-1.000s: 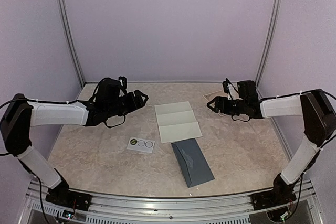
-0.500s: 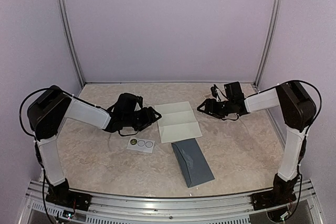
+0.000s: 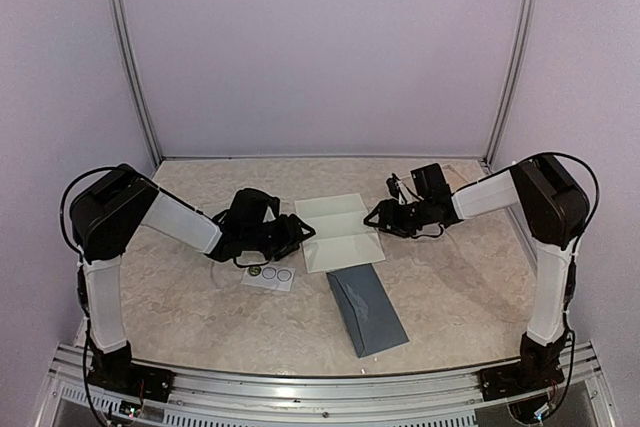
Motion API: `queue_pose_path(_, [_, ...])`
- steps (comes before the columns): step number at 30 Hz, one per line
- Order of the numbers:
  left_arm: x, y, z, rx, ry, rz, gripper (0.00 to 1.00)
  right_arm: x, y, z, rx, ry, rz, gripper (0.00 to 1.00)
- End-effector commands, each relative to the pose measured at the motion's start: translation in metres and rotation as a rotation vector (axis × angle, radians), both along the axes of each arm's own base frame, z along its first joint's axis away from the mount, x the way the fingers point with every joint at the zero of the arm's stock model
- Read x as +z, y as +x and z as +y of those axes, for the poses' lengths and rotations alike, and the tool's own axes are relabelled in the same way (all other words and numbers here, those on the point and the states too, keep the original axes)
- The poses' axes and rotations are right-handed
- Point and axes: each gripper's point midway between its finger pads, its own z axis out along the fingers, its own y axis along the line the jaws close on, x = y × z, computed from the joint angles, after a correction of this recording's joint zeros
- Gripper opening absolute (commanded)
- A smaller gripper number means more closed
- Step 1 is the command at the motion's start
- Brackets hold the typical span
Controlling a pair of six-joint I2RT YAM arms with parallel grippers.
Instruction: Place the letter into the envelope and seal it
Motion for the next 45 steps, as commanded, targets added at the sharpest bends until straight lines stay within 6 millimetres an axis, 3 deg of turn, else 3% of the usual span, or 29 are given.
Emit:
queue_pose_path(1, [-0.004, -0.006, -0.018, -0.036, -0.050, 0.013, 0.62, -0.015, -0.011, 0.011, 0.010, -0.015, 0.059, 0.59])
queue_pose_path(9, [-0.012, -0.008, -0.021, -0.022, -0.065, 0.018, 0.53, -0.027, -0.024, 0.017, 0.017, -0.013, 0.096, 0.58])
queue_pose_path(18, [0.004, -0.007, -0.017, 0.015, -0.128, -0.024, 0.26, -0.030, -0.032, 0.015, 0.014, -0.019, 0.112, 0.58])
queue_pose_path(24, [0.024, -0.009, -0.018, -0.021, -0.142, -0.103, 0.04, -0.012, -0.035, 0.015, 0.016, 0.022, 0.077, 0.58])
queue_pose_path(28, [0.052, -0.016, -0.018, -0.072, -0.177, -0.199, 0.00, 0.015, -0.036, 0.012, 0.013, 0.053, 0.003, 0.63])
queue_pose_path(35, [0.116, -0.036, -0.025, -0.296, -0.086, -0.382, 0.00, 0.103, -0.047, -0.004, 0.081, 0.004, -0.311, 0.83])
queue_pose_path(39, [0.147, -0.060, -0.027, -0.445, -0.031, -0.424, 0.00, 0.146, -0.083, 0.008, 0.293, -0.004, -0.495, 0.86])
queue_pose_path(41, [0.174, -0.075, -0.027, -0.518, -0.027, -0.458, 0.00, 0.164, -0.105, 0.019, 0.401, -0.016, -0.571, 0.90])
queue_pose_path(45, [0.212, -0.110, -0.022, -0.660, -0.033, -0.493, 0.00, 0.182, -0.143, 0.043, 0.571, -0.034, -0.628, 0.93])
